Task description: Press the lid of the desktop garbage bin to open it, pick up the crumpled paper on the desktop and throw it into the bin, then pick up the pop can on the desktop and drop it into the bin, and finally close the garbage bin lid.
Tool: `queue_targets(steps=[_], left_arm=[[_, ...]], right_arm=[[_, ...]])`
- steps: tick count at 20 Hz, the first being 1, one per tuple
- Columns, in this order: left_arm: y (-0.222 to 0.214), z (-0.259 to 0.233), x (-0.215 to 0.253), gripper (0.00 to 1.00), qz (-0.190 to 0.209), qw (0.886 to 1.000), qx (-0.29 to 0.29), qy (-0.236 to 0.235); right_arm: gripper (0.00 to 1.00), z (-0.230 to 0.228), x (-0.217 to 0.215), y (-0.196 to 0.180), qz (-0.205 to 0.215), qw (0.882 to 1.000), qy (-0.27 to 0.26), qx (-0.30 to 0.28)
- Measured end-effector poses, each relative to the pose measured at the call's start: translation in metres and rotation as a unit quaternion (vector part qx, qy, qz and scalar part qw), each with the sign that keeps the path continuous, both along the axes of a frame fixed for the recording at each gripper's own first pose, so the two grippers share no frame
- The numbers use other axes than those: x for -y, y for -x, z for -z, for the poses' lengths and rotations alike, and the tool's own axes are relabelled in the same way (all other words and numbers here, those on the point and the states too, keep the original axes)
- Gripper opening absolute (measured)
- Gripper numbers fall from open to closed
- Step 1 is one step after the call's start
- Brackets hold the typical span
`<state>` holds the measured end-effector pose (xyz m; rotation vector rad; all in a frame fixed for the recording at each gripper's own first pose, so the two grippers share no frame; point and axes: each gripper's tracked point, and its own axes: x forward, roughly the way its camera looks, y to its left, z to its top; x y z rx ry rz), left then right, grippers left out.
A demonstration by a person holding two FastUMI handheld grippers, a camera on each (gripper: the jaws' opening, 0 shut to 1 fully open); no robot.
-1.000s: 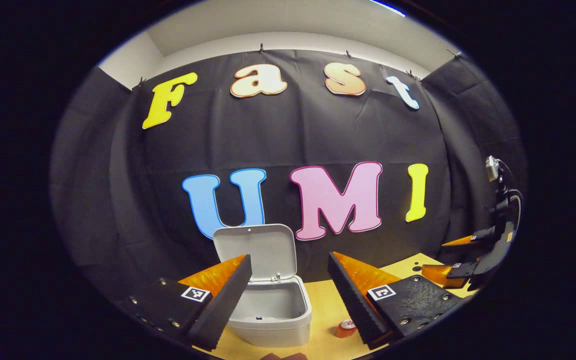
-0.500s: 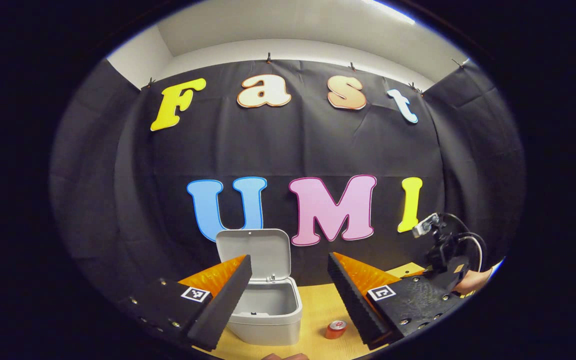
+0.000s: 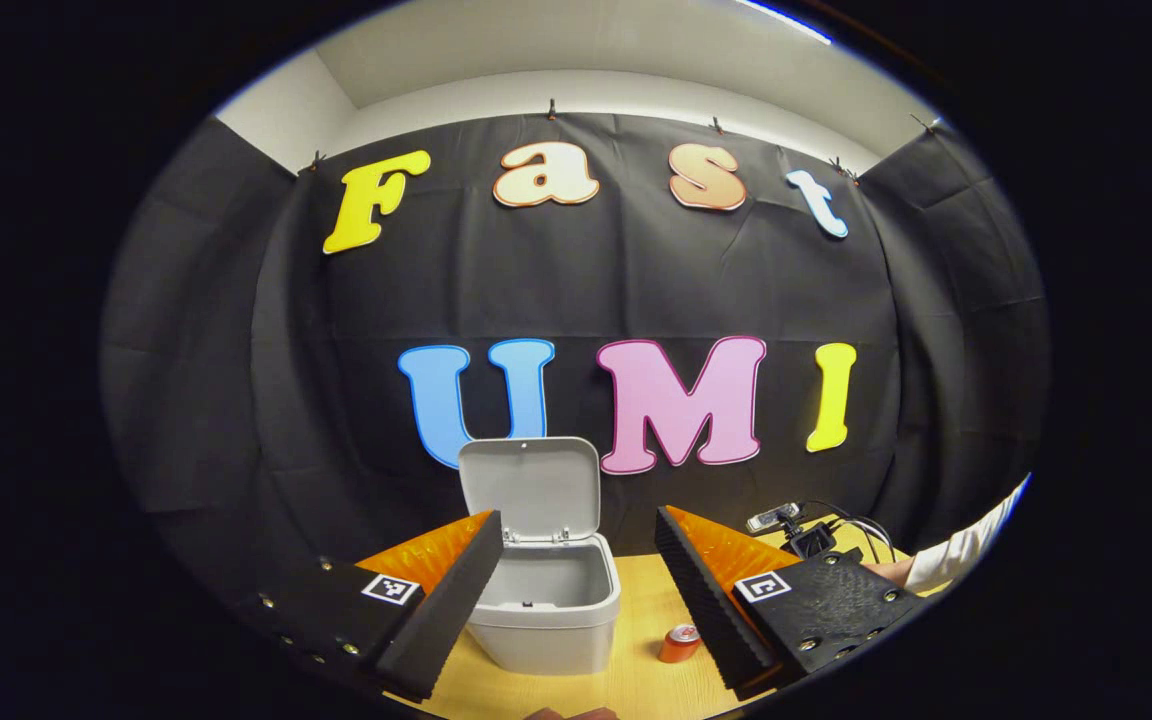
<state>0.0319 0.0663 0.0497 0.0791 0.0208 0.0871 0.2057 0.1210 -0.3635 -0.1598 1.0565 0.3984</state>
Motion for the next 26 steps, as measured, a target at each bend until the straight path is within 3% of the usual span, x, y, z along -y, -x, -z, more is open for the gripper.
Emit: queue_targets(steps=[5,7,9,10,12,14,15,16,20,21,22,26], left_arm=[[0.010,0.007,-0.023,0.99,-0.030,0.999,-0.013,-0.005],[0.014,0.010,-0.030,0.99,-0.041,0.999,-0.016,-0.002],[0.015,0.014,-0.038,0.99,-0.050,0.999,-0.020,-0.003],[0.016,0.017,-0.042,0.99,-0.055,0.998,-0.025,-0.003],[0.016,0.020,-0.045,0.99,-0.060,0.998,-0.030,-0.001],[0.015,0.020,-0.046,0.99,-0.062,0.998,-0.029,-0.002],[0.013,0.021,-0.047,0.99,-0.063,0.998,-0.028,-0.005],[0.011,0.022,-0.047,0.99,-0.062,0.998,-0.030,-0.006],[0.005,0.021,-0.042,0.99,-0.051,0.998,-0.027,-0.001],[0.003,0.022,-0.041,0.99,-0.049,0.998,-0.026,-0.001],[0.001,0.022,-0.040,0.99,-0.046,0.999,-0.025,0.000],[-0.008,0.022,-0.031,0.99,-0.029,0.999,-0.021,0.008]], right_arm=[[0.99,0.035,0.003,0.000,0.021,0.998,0.007,-0.059],[0.94,0.051,0.001,0.005,0.026,0.997,0.007,-0.073],[0.82,0.060,0.000,0.007,0.027,0.996,0.007,-0.083],[0.71,0.062,0.000,0.007,0.029,0.996,0.007,-0.087],[0.60,0.070,0.000,0.007,0.033,0.995,0.005,-0.095],[0.51,0.072,0.000,0.006,0.032,0.995,-0.002,-0.094],[0.59,0.066,0.002,0.006,0.025,0.995,0.000,-0.095],[0.43,0.064,0.006,0.001,0.022,0.996,0.005,-0.084],[0.31,0.044,0.003,-0.006,0.016,0.999,-0.004,-0.045],[0.17,0.032,0.005,-0.008,0.014,0.999,-0.009,-0.034],[0.31,0.022,0.005,-0.010,0.008,1.000,-0.012,-0.021],[0.31,-0.031,0.003,-0.013,-0.011,0.999,-0.031,0.036]])
